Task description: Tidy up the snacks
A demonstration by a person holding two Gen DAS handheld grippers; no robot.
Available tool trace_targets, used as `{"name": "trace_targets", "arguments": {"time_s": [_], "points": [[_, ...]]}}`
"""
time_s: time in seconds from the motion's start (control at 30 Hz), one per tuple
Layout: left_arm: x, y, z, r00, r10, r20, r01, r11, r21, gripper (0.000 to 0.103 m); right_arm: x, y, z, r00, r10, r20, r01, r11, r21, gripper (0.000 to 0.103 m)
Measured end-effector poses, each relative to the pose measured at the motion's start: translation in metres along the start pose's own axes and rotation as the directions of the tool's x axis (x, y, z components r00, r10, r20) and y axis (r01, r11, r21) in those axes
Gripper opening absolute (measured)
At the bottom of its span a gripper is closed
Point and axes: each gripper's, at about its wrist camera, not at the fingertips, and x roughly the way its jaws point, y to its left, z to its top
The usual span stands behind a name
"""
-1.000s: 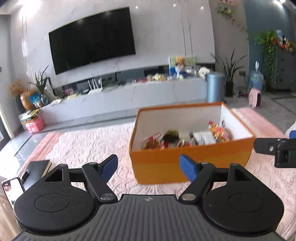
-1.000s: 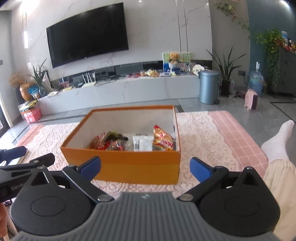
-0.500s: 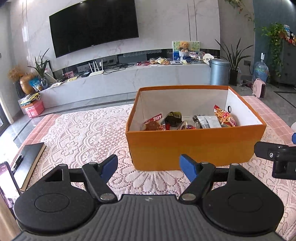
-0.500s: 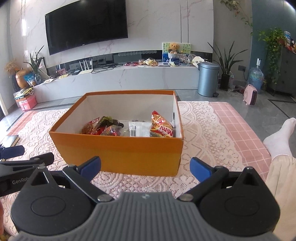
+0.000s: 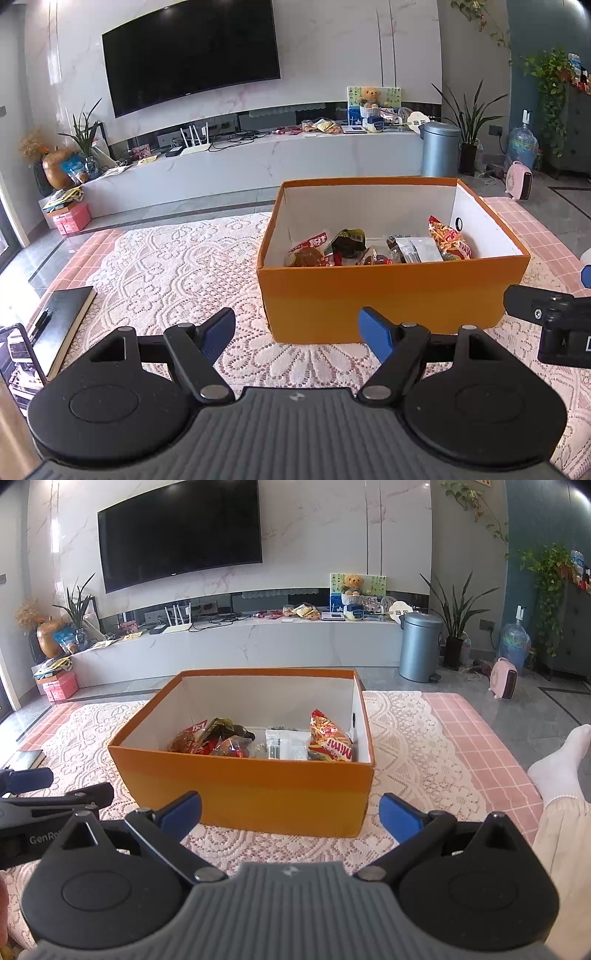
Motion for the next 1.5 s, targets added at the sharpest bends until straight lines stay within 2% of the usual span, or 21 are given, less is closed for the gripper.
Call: {"name": "trace_targets", "arguments": {"time_s": [1.5], "points": [[-0.0009, 0.0042, -0.0003, 1.000, 0.017, -0.001, -0.017, 1.000, -0.006, 0.089, 0.0006, 0.0049, -0.0015, 1.000, -0.009, 0.003, 0.009, 0.999, -0.031, 0.099]]}}
